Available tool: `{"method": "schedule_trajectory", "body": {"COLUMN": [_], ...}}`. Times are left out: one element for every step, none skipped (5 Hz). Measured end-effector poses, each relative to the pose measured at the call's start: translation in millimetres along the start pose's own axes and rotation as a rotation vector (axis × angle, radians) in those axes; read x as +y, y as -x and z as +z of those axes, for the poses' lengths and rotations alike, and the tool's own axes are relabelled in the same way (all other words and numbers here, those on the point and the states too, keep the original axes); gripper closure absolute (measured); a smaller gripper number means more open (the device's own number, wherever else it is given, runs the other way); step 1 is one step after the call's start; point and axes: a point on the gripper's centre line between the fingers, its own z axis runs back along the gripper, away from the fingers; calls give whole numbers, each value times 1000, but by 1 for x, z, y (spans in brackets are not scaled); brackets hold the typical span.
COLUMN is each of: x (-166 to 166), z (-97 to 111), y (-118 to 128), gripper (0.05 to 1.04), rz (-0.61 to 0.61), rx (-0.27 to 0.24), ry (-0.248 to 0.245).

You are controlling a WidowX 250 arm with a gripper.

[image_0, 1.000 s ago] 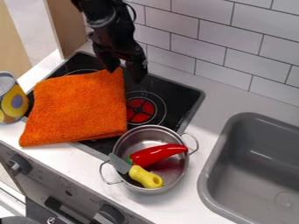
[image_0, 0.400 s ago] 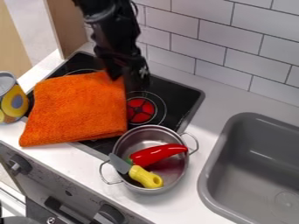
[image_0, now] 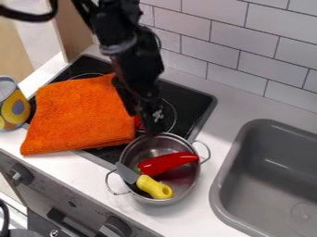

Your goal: Put the red pepper between the burner and the sink

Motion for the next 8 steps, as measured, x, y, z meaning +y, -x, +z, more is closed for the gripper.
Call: {"method": "schedule_trajectory", "body": {"x": [-10, -19, -21, -25, -25, -25, -24, -25], "z": [-5, -17, -26, -34, -38, -45, -48, -50], "y": [-2, -2, 1, 3, 0, 0, -3, -1], "gripper": [84, 84, 84, 84, 84, 130, 248, 172], "rz": [-26, -38, -48, -57, -49, -42, -45, -49], "rx": [14, 30, 20, 16, 10, 15, 8, 5], "ry": [13, 7, -9, -22, -29, -39, -51, -61]}}
